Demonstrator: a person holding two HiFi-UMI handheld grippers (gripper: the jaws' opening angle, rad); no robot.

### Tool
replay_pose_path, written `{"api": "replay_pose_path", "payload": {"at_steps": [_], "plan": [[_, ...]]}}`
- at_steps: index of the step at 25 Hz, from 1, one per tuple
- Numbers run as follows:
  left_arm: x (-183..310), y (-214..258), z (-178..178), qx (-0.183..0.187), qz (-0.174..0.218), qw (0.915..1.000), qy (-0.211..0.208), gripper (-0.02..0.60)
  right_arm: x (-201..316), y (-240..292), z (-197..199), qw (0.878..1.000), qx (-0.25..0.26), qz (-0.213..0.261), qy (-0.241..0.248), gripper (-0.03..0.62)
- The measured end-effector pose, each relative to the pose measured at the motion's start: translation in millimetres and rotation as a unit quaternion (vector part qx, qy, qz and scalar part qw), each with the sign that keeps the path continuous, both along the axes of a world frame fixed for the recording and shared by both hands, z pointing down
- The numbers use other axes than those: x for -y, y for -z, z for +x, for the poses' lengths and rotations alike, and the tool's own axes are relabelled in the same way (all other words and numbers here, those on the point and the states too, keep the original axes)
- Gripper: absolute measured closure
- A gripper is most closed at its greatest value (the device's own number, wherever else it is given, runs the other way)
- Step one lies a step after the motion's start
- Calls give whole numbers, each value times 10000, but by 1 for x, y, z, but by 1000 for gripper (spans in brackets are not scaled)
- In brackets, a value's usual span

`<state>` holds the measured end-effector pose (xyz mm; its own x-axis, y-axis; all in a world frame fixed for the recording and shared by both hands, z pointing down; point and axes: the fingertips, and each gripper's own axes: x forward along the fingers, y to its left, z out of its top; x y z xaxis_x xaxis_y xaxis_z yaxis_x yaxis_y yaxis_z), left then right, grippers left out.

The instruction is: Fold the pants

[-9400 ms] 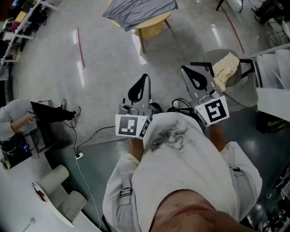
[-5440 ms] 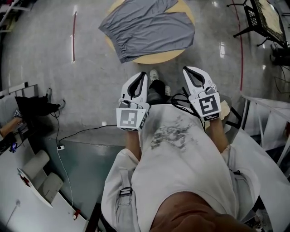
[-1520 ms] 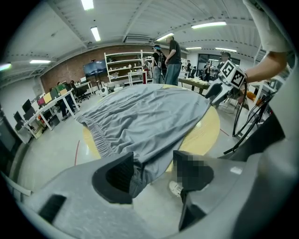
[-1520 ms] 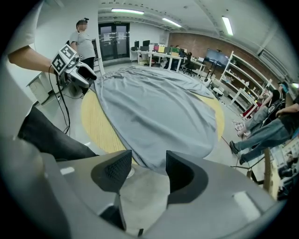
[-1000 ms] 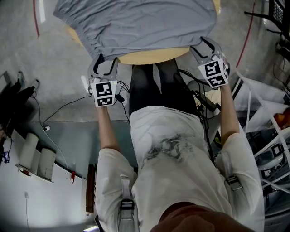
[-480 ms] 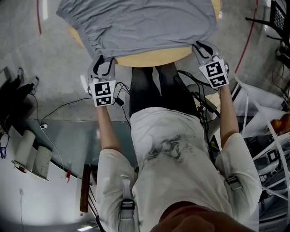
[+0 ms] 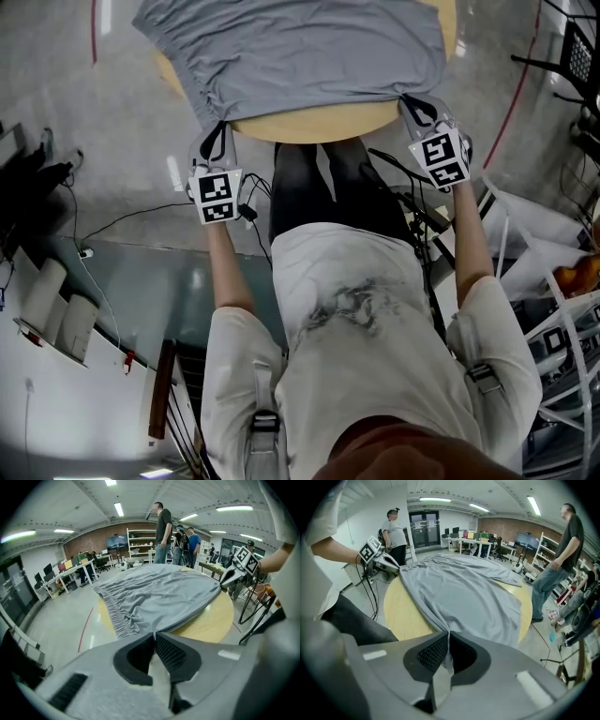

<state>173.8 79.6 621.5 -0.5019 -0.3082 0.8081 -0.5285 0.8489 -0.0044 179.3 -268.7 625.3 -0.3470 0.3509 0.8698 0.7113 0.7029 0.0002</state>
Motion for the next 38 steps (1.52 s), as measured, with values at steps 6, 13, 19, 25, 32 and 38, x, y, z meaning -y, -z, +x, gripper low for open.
{"api": "replay_pose_path", "payload": {"at_steps": [6, 13, 19, 25, 32, 38], "plan": [[1, 17, -1, 76, 77, 9997, 230, 557, 1, 17, -10, 9999, 123, -75, 27, 574], [0, 27, -3, 128, 247, 9992, 285, 557, 1, 28, -26, 9997, 240, 3, 8, 574], [-1, 36, -14, 126, 524, 9985, 59, 557, -4, 36, -47, 9990, 358, 229, -153, 574], [-5, 43, -26, 67, 795, 9967, -154, 557, -9, 44, -67, 9974, 380, 446, -422, 574], [-11, 50, -50, 84, 1060, 9939, -281, 557, -16, 50, -92, 9947, 399, 776, -537, 574], [-19, 54, -70, 71, 1226, 9919, -332, 557, -21, 56, -113, 9919, 437, 1059, -542, 574]]}}
